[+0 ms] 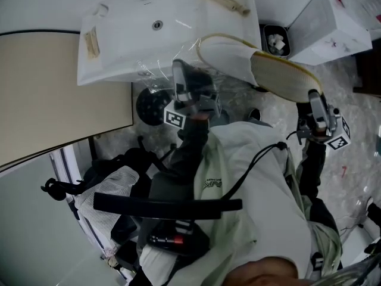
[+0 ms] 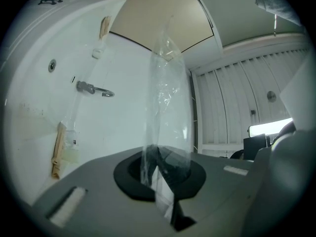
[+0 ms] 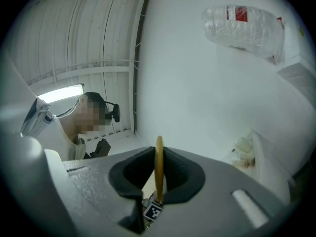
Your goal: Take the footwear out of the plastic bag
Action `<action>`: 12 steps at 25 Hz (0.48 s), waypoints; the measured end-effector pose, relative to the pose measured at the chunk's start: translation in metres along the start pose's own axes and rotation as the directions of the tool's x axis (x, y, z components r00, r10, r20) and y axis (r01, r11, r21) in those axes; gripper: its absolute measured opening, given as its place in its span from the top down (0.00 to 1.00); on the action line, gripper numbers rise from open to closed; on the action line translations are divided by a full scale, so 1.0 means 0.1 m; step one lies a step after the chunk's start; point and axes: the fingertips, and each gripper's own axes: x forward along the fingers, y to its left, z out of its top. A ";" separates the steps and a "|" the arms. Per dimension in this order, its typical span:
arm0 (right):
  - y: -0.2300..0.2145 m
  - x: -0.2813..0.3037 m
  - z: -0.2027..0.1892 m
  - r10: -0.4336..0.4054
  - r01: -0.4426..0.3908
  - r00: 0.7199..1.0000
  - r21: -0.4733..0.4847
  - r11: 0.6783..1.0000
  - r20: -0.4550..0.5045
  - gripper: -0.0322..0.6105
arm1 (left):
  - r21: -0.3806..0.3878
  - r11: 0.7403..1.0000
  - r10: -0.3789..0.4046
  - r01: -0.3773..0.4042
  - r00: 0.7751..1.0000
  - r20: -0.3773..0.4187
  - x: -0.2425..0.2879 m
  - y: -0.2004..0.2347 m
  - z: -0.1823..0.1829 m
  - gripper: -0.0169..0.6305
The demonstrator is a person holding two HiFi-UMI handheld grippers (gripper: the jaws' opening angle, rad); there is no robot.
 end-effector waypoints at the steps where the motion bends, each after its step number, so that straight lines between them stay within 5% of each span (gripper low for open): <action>1: 0.01 -0.01 0.02 0.002 -0.002 1.000 -0.006 1.000 0.003 0.89 | 0.003 1.000 0.001 -0.001 1.000 0.002 0.00 0.00 0.01 0.99; 12: 0.18 -0.25 0.64 -0.013 0.030 0.993 -0.143 0.989 0.114 0.89 | 0.019 1.000 0.006 -0.006 1.000 0.017 -0.02 0.00 0.09 0.99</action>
